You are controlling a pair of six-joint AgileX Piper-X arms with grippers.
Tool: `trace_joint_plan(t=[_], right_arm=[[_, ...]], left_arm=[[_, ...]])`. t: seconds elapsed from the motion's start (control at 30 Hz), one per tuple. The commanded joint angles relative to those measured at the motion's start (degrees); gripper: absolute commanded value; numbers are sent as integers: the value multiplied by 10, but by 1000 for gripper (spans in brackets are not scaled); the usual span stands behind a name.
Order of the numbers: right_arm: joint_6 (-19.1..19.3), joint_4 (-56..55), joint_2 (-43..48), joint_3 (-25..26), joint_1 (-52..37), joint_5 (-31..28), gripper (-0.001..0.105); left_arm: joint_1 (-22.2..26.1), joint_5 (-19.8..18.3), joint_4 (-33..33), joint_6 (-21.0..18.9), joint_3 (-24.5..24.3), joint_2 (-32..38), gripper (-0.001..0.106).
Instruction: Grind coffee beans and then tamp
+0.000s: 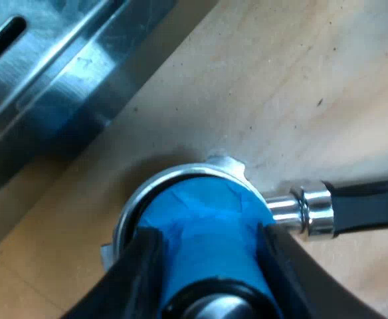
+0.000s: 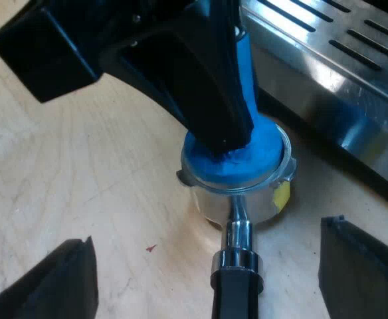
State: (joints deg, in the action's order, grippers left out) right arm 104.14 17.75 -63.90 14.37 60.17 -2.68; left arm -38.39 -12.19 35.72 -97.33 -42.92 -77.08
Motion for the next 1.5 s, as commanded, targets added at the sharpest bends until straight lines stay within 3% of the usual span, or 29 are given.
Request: trace_joint_plan(t=[0.03, 0.5, 1.03, 1.5], right_arm=[[6, 5, 2, 2, 1, 5, 70], [6, 5, 2, 2, 1, 5, 70], [6, 5, 2, 2, 1, 5, 70], [6, 5, 2, 2, 1, 5, 70]], left_arm=[[-1, 5, -1, 0, -2, -6, 1], [-1, 5, -2, 0, 3, -50, 1], [-1, 5, -63, -3, 117, -50, 1], [-1, 5, -55, -11, 115, -50, 1]])
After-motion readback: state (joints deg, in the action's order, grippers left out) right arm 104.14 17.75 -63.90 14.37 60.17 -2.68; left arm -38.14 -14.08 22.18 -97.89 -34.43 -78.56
